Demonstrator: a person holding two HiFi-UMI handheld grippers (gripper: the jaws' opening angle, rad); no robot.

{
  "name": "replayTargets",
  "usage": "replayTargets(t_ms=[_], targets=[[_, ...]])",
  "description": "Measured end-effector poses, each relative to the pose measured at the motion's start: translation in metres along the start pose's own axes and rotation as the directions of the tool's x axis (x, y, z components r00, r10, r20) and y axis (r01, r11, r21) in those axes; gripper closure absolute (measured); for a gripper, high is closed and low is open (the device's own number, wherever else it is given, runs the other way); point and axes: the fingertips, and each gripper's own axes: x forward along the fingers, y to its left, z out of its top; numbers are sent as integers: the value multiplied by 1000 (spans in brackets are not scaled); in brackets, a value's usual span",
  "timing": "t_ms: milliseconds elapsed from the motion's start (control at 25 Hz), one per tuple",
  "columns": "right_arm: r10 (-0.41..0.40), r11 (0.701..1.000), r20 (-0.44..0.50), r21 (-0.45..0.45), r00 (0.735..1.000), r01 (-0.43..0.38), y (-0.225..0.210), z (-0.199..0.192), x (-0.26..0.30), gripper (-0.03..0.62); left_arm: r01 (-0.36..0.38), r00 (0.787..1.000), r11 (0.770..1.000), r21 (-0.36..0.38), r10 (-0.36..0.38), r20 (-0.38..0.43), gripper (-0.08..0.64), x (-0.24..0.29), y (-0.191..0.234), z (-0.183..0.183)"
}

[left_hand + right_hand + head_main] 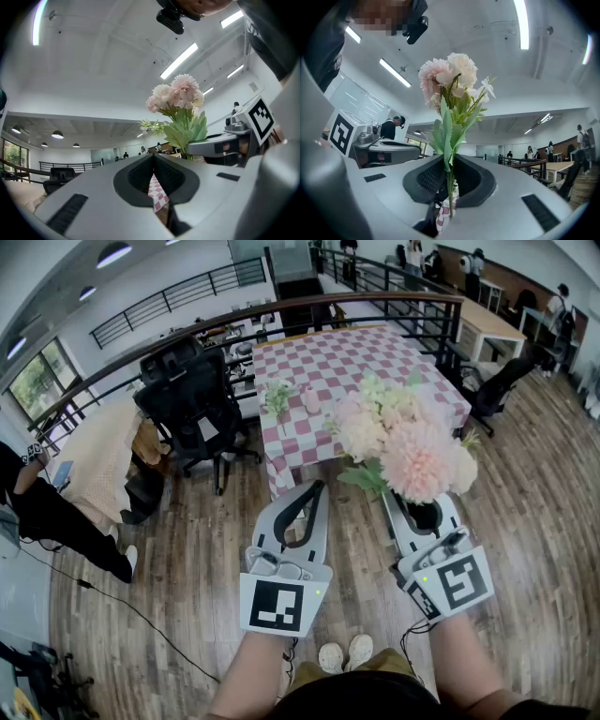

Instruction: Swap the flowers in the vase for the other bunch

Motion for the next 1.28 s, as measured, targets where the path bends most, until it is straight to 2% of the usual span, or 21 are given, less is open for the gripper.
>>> replayTargets(t_ms=[680, 880, 1080, 1280], targets=[[-17, 1000, 4, 12, 1000, 17, 24, 4, 7, 531, -3, 1000, 1000, -6, 3, 6, 551, -20, 20, 1], [-25, 999, 10, -20, 1000, 25, 32, 8, 5, 531, 8, 1000, 1000, -3, -8, 11, 551, -31, 19, 1], [-47, 999, 1, -21, 999, 47, 26, 7, 4, 531, 7, 1000, 1000, -8, -7, 14, 551, -28, 20, 0], [-23, 1000, 5, -12, 1000, 23, 12, 2, 16, 531, -10, 1000, 1000, -2, 10, 3, 551, -10, 25, -3]])
